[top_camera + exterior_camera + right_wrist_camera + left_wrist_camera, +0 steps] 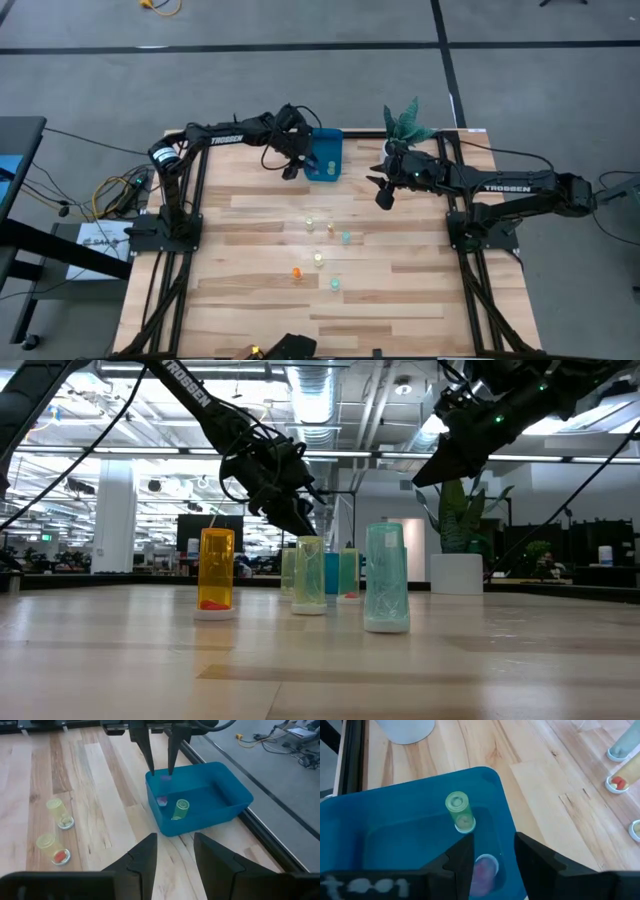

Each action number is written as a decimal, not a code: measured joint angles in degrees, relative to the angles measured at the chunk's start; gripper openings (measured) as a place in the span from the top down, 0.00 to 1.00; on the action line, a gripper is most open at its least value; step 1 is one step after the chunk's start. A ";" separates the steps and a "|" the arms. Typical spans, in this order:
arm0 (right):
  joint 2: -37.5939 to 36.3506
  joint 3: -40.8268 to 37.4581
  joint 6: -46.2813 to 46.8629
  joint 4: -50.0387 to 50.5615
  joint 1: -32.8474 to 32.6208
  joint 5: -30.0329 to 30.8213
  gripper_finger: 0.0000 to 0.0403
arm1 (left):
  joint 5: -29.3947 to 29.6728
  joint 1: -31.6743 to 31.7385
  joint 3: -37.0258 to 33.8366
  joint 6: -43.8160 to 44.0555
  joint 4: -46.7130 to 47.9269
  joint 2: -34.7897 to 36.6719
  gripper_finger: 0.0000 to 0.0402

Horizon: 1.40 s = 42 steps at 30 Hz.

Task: Pick and place pill bottles into a basket
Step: Put the pink pill bottle into the blue container, then put the top green pill bottle into the blue container

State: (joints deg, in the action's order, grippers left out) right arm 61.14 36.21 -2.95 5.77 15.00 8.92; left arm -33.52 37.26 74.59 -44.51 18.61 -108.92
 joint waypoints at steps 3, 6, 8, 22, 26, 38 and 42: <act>0.00 0.00 -0.01 -0.01 0.00 -0.01 0.70 | 0.67 0.00 0.00 0.50 0.06 0.00 0.66; 0.00 0.00 -0.02 0.00 0.00 -0.02 0.70 | 1.09 0.01 0.00 0.61 0.13 0.00 0.66; 0.00 0.00 0.00 0.01 0.00 -0.02 0.70 | 1.11 0.02 0.00 0.61 0.13 0.00 0.66; 0.00 0.00 0.97 3.27 -0.18 -4.22 0.70 | -2.93 -0.54 0.00 3.60 5.01 3.59 0.66; 0.00 0.00 4.47 3.27 -0.83 -4.38 0.70 | -5.58 -2.30 0.00 6.32 7.33 9.03 0.66; 0.04 -2.13 8.57 3.62 -10.17 -4.07 0.70 | -0.61 -16.24 -17.21 28.23 -11.28 26.48 0.66; 0.04 -2.19 8.56 3.39 -16.13 -1.89 0.69 | 9.88 -22.32 -27.58 36.01 -21.62 33.01 0.66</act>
State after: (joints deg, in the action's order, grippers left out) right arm 61.19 34.02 5.61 9.15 -1.13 7.03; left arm -23.64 14.94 47.01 -8.50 -3.01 -75.92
